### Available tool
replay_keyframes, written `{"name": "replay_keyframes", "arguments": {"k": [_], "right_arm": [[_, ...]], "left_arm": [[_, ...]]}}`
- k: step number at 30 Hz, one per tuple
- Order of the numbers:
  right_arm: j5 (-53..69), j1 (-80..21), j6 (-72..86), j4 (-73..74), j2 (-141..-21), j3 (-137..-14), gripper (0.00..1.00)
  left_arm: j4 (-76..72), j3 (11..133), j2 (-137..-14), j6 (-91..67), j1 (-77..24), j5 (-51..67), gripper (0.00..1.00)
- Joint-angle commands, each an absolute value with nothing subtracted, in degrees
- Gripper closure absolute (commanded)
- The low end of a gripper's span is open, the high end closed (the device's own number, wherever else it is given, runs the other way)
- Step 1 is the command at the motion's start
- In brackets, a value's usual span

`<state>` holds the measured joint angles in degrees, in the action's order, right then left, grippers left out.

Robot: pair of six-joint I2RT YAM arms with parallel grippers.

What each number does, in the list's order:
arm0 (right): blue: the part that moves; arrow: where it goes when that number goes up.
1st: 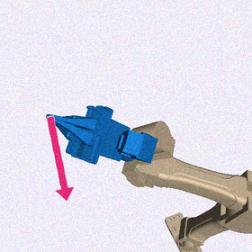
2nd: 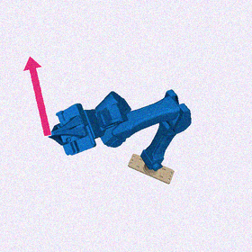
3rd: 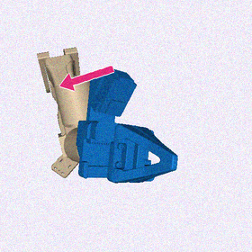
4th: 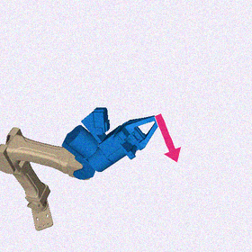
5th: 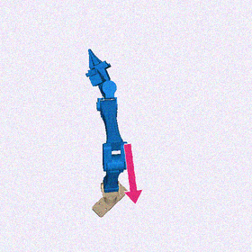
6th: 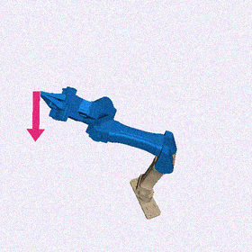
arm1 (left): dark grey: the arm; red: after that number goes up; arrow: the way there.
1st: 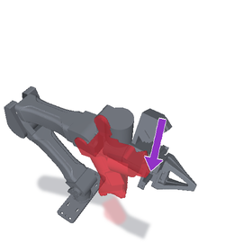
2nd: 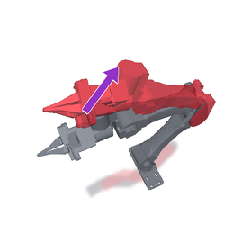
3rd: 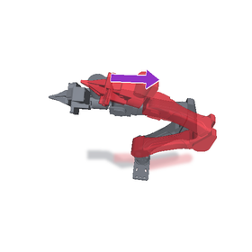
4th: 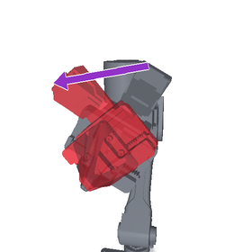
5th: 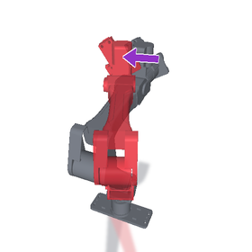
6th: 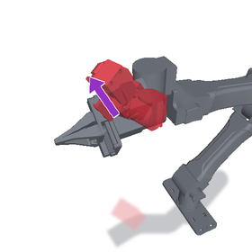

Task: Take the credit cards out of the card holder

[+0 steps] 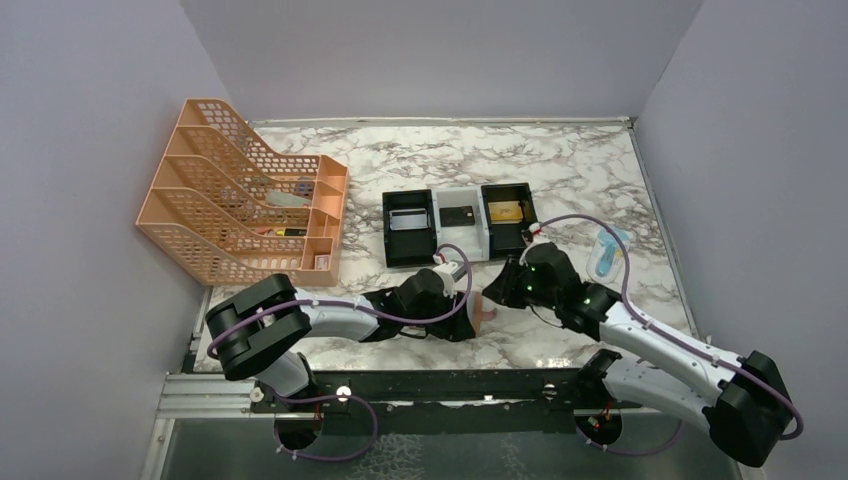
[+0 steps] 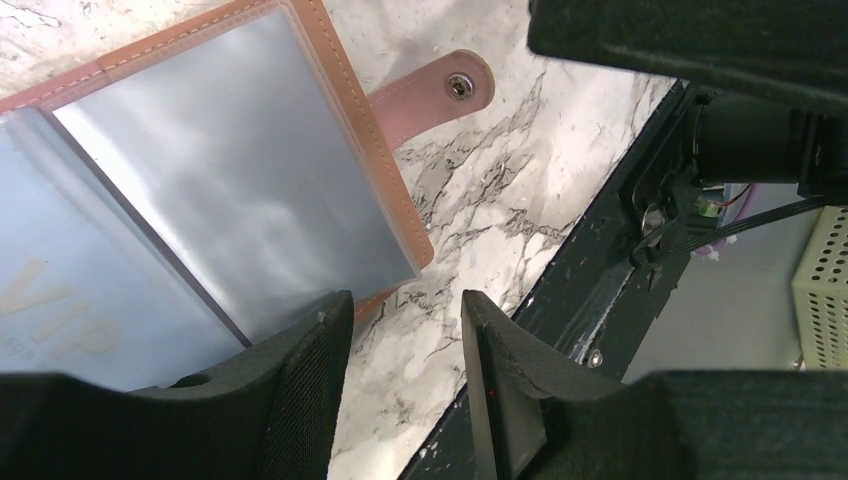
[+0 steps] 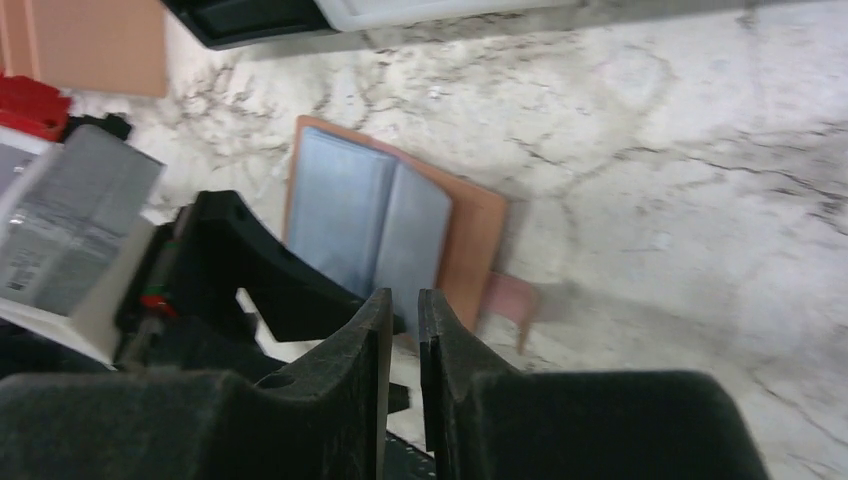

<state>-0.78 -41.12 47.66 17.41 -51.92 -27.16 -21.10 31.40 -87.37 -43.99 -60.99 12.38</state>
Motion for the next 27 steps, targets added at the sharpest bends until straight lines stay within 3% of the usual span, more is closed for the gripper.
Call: {"name": "replay_keyframes", "arguments": {"k": [1, 10, 17, 27], "right_arm": [[7.94, -40.78, 45.85, 11.40, -57.19, -30.85, 0.84], [14.75, -40.78, 46.37, 2.82, -70.02, -30.95, 0.86], [9.30, -40.78, 46.52, 3.69, -76.16, -27.82, 0.86], [9.15, -40.74, 44.73, 4.57, -76.36, -24.70, 0.85]], "left_arm": [[-22.94, 30.77, -86.87, -43.51, -61.44, 10.81, 0.54], [-23.03, 30.26, -85.90, -43.61, -61.44, 10.83, 0.54], [-22.03, 29.26, -81.70, -43.65, -61.44, 11.45, 0.53], [4.10, 36.87, -73.84, -37.06, -60.99, -5.07, 0.37]]}}
